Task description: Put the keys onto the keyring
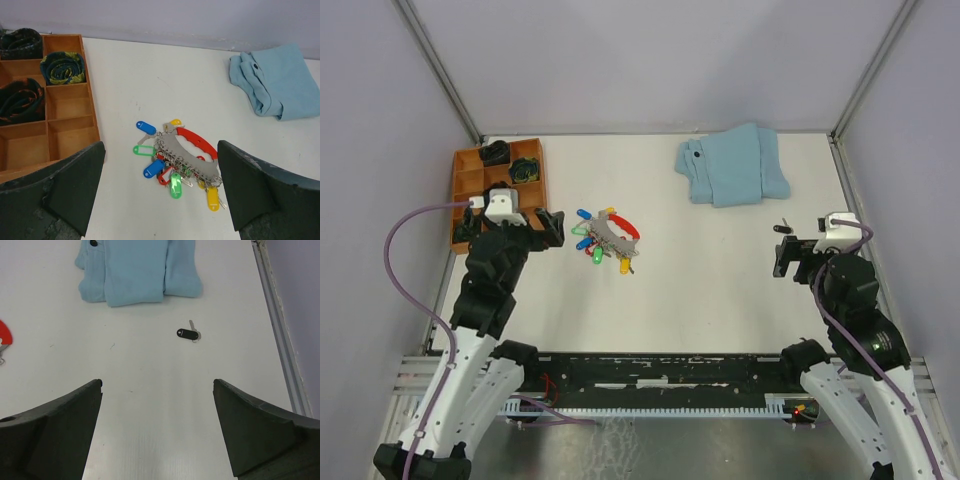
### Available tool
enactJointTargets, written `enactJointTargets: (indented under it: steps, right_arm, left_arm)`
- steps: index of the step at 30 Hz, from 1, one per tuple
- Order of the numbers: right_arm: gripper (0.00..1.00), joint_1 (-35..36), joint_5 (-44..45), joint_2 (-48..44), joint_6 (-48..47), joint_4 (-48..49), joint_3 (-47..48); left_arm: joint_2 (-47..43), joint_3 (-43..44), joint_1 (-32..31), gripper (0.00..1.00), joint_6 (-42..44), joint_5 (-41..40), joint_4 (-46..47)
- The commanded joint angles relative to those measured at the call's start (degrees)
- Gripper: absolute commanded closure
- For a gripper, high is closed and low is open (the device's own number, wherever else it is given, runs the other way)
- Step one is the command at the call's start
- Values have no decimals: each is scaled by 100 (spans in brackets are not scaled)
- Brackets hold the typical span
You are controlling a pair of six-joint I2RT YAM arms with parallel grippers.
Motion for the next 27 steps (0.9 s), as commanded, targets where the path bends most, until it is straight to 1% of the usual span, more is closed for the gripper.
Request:
enactJointTargets:
  steps: [1,3,6,13,20,24,27]
  right_arm:
    - [0,33,-161,-157,-46,217,21]
    - [0,33,-211,-193,-45,231,10]
    - [0,29,-302,-255,-46,261,-22]
    - [0,33,-509,-364,-31,314,-48]
    - [0,33,-652,-365,-22,337,-52]
    - [0,32,-655,-368,-31,315,-61]
    - [0,33,-655,-366,-40,304,-68]
  left_arm:
    - [274,215,41,1,-40,116,56]
    - [480,275,44,1,-155,246,-43]
    - [945,425,31,3,-291,413,-216]
    - [2221,852,-22,9,-720,751,-520]
    - [3426,1279,-341,10,-979,491,-524]
    - [4197,1618,-548,17,-1155,507,-683]
    - [4610,1748,-877,18,-1243,261,-708]
